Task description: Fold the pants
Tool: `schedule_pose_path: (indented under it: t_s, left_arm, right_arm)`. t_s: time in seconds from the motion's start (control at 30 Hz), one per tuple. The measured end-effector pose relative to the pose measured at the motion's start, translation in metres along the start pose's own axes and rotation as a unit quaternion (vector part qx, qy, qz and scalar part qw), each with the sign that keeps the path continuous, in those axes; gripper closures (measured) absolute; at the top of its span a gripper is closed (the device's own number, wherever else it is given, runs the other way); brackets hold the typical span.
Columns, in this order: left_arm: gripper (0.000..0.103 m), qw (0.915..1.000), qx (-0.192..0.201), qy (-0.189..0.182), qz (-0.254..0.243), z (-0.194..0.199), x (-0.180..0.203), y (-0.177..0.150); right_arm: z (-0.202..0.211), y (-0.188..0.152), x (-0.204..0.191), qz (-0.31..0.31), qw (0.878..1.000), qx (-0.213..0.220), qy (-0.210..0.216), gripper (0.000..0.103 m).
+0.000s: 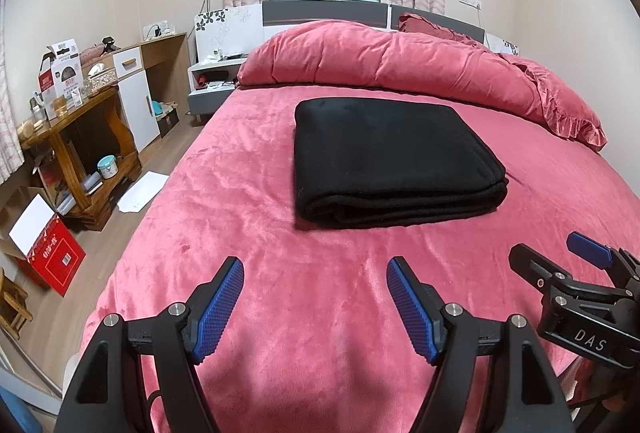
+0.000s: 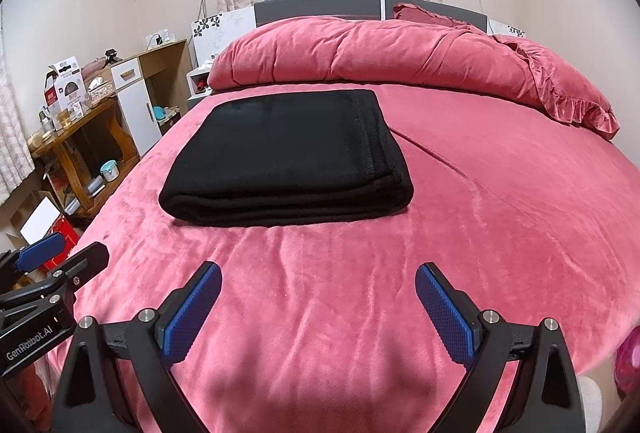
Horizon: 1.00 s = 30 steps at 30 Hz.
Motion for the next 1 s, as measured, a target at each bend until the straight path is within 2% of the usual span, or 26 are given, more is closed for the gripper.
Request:
schedule_pose_path:
  t_s: [1.0]
  left_arm:
    - [0.028,1.0000,-0.009,-0.001,-0.003,-0.0050,-0.0045,-0.0048]
  right_arm:
    - [-0.0075,-0.0024,0.0054,-0.006,1.000,-0.015,0.007,0.005]
Point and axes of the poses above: each gripper's, at about its wrist camera, not at the fingertips, and z roughly against the way its jaws point, x to its right, y to its top, the point moved 3 cm from there along -z, roughly the way its jaws point, and after that the axes turned 2 degrees about z, right-handed, at the moved point
